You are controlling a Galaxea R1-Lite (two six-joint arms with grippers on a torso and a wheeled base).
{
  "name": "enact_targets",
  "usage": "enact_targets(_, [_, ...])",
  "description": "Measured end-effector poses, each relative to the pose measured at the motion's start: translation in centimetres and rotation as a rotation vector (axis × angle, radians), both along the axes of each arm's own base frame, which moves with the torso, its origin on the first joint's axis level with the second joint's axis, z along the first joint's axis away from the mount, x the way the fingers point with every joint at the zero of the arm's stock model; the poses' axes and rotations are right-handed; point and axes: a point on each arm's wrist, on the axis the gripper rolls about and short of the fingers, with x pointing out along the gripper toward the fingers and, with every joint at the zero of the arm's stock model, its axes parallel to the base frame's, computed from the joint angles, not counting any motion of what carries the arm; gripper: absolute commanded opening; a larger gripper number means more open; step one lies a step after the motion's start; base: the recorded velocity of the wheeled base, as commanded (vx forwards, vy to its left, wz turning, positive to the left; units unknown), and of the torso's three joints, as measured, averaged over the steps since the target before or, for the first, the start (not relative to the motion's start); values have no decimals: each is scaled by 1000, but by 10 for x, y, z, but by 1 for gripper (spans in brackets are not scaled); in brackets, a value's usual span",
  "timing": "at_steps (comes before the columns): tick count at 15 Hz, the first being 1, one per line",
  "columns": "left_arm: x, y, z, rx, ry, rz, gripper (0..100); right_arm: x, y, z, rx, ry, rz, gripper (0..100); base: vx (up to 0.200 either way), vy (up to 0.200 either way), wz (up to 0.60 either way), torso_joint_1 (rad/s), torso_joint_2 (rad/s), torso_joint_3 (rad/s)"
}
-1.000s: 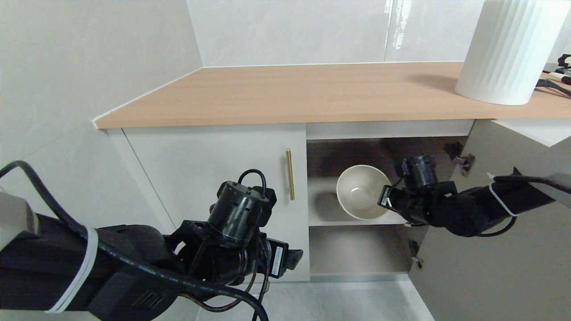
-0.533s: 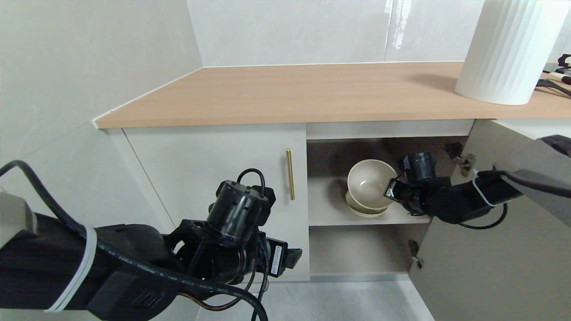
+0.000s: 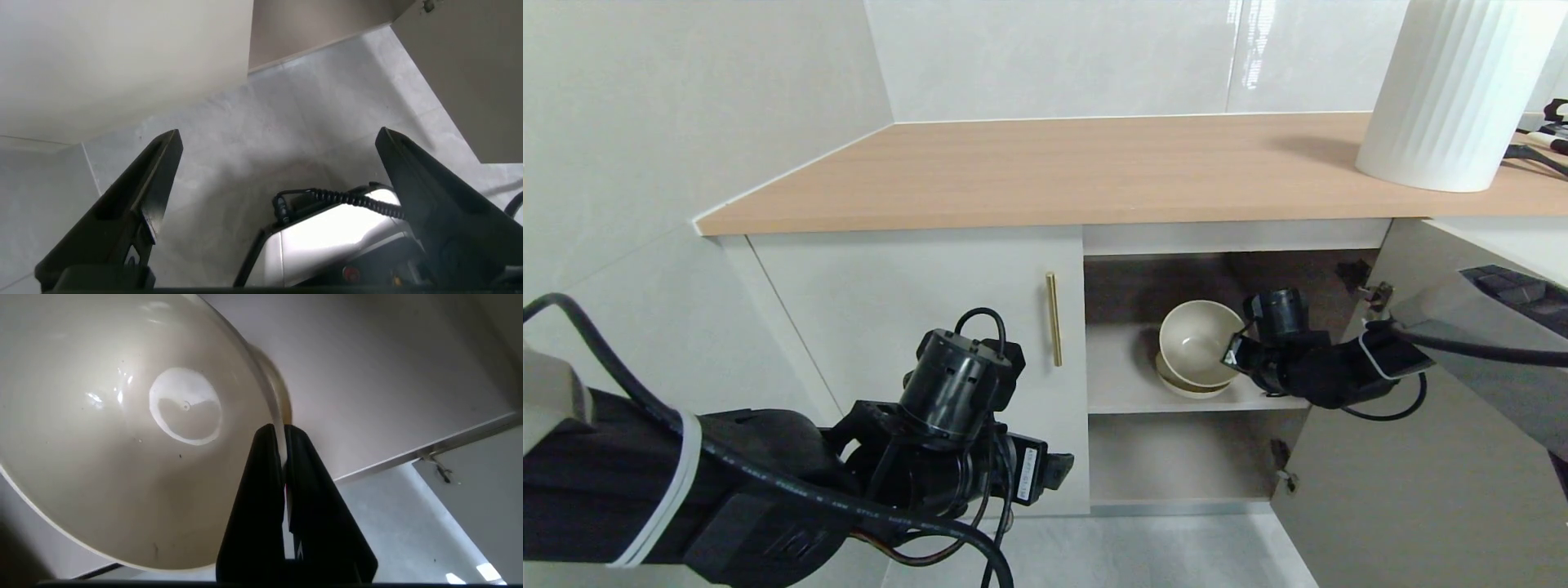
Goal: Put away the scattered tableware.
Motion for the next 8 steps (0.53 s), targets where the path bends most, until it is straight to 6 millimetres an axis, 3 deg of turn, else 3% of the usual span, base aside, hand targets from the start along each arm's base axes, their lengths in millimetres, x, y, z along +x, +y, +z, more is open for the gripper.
enact_targets(8, [1, 0, 0, 1, 1, 2, 100, 4, 1, -10, -6, 17, 4, 0, 0, 0, 0, 0, 0, 0])
